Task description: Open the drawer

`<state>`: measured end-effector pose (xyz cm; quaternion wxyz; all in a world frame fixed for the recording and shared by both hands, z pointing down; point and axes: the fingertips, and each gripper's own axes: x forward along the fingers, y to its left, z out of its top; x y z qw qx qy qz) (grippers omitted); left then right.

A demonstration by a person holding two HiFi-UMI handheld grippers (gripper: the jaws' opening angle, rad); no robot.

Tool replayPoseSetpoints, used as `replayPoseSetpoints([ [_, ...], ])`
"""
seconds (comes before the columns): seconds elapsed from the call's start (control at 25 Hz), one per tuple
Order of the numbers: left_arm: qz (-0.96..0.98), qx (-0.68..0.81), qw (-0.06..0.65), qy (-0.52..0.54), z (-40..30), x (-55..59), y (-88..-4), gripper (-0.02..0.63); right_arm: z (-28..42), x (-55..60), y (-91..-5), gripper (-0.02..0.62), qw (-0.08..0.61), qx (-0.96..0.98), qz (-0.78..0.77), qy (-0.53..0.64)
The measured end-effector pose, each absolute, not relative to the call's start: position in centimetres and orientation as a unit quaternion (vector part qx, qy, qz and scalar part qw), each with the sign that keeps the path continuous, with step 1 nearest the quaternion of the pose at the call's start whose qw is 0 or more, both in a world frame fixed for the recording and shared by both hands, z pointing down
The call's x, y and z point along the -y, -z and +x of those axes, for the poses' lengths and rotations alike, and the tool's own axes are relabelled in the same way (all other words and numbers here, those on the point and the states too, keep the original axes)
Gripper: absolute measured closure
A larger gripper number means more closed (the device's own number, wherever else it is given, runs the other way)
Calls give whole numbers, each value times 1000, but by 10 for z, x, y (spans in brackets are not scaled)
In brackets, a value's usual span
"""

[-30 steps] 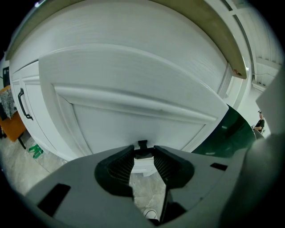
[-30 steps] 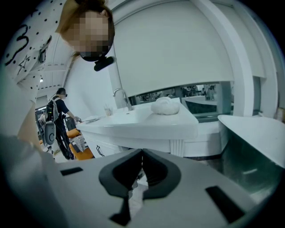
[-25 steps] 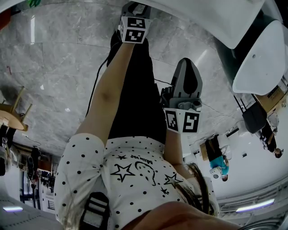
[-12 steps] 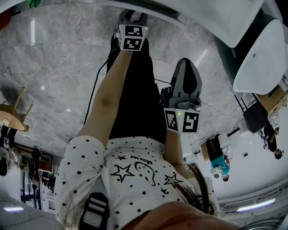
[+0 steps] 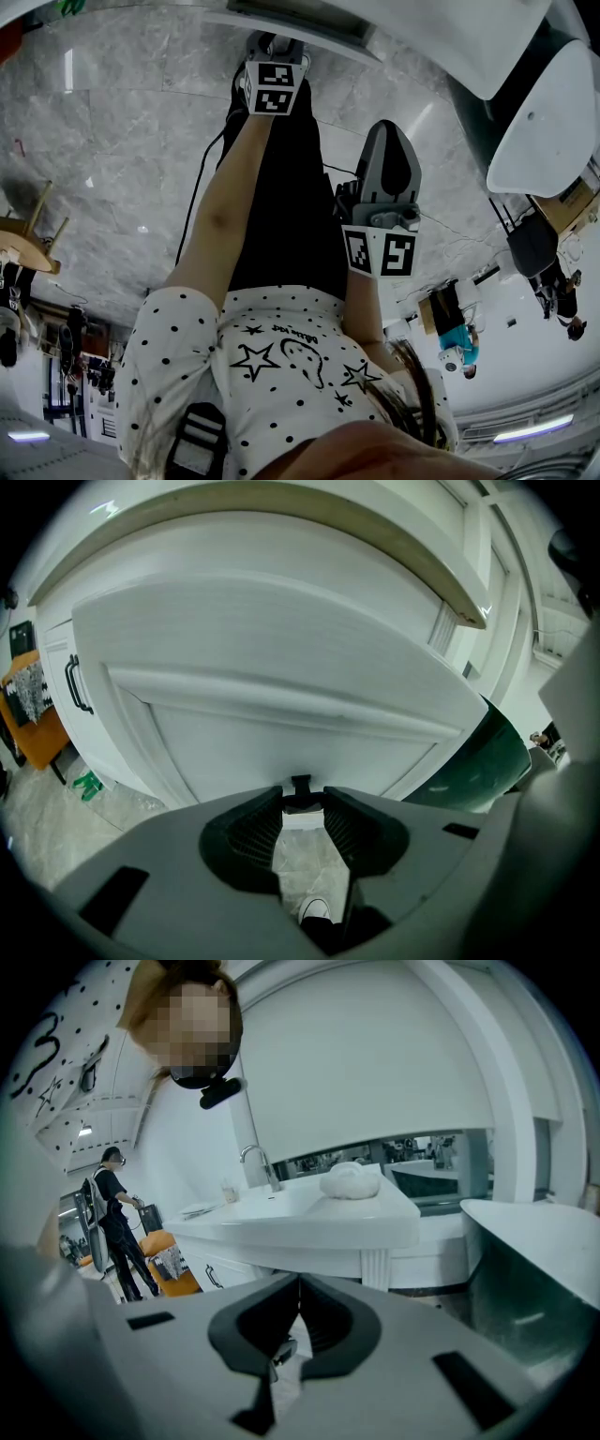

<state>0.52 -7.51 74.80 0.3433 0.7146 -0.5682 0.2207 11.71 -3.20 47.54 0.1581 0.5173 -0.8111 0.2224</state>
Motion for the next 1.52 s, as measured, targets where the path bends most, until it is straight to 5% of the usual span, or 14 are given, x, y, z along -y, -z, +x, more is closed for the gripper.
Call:
replayPoseSetpoints([
  [1.52, 720, 557, 353, -216, 12, 52, -752, 466, 111, 36, -483, 581, 164, 809, 517, -227],
])
